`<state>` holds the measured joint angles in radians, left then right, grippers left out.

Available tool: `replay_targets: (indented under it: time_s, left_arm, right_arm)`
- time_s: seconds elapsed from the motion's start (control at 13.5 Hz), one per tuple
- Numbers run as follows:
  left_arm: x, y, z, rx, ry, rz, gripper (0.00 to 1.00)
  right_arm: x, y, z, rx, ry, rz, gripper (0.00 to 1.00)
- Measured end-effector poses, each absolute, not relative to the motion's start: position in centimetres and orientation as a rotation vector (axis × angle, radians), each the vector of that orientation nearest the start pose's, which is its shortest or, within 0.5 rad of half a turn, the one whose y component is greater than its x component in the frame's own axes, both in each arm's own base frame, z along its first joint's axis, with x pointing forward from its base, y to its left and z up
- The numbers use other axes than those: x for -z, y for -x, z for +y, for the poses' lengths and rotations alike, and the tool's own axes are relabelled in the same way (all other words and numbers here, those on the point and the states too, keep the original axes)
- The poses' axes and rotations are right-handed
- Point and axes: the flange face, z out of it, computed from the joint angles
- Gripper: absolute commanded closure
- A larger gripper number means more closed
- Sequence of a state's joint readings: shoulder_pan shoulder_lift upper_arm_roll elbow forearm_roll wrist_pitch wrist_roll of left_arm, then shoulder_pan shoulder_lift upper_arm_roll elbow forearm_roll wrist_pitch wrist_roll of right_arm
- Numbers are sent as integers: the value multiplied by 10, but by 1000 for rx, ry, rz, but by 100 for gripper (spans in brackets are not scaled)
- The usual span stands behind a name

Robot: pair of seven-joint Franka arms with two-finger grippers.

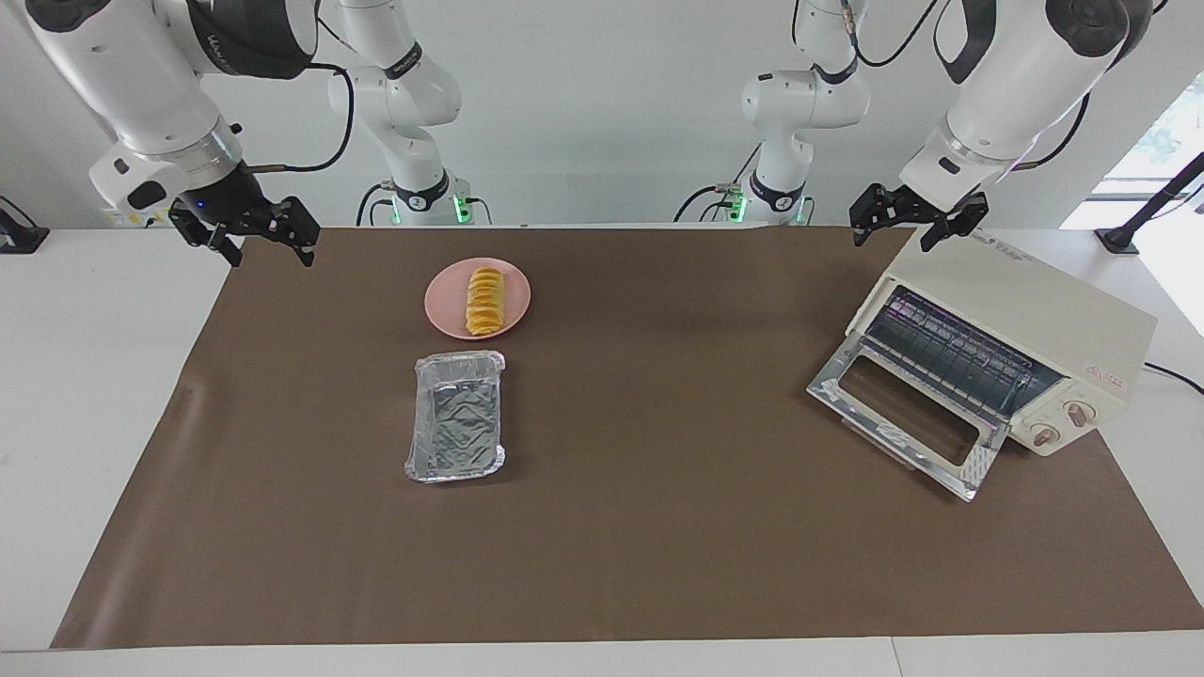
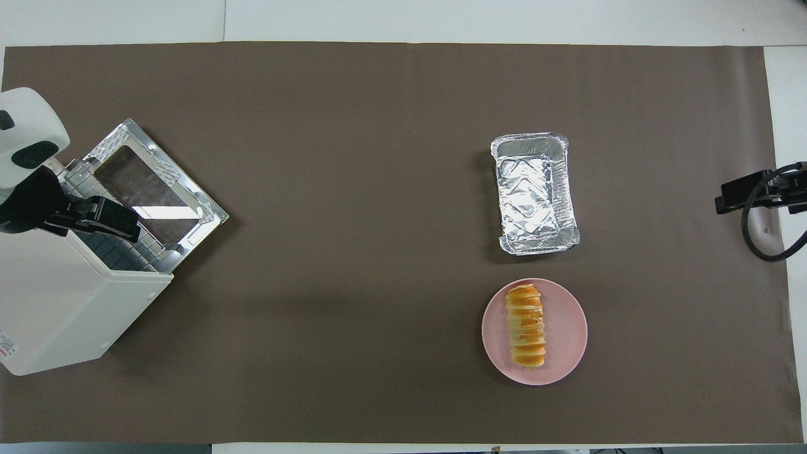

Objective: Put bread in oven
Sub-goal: 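Reach the right gripper toward the bread rolls on the pink plate, then grasp the bread rolls with the right gripper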

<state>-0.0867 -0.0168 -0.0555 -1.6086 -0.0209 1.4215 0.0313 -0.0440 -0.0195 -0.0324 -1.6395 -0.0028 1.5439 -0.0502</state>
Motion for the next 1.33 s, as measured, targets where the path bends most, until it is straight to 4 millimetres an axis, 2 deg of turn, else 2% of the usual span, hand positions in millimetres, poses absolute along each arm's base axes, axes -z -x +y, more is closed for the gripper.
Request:
replay_targets:
  time_s: [0.37,0.44,0.59,0.67,0.81,1.04,1.19,1.33]
  left_arm:
    - [-604,-526,-78,-269,3129,274,0]
    - [-604,-526,-78,-269,3129,274,0]
    - [-604,-526,-78,-269,3129,274,0]
    - [-604,-526,-78,-269,3129,274,0]
    - [-604,-526,-78,-269,3129,274,0]
    - [-604,-526,-78,-269,3129,274,0]
    - [-604,-526,-78,-269,3129,274,0]
    - [-604,-526,-78,-269,3129,274,0]
  right_arm:
    - [-593,-537,-45,-167,3132,50,0]
    - [-586,-534,-43,-188,3129,47,0]
    - [-557,-523,-26,-175,3117,83,0]
    - [-534,-515,-8,-141,3109,103,0]
    - [-483,-493,41,-132,3112,105,0]
    - [-424,-469,104,-125,3125,75,2]
    - [-393,-453,133,-106,3127,33,2]
    - [-365,-434,152,-106,3124,-5,3]
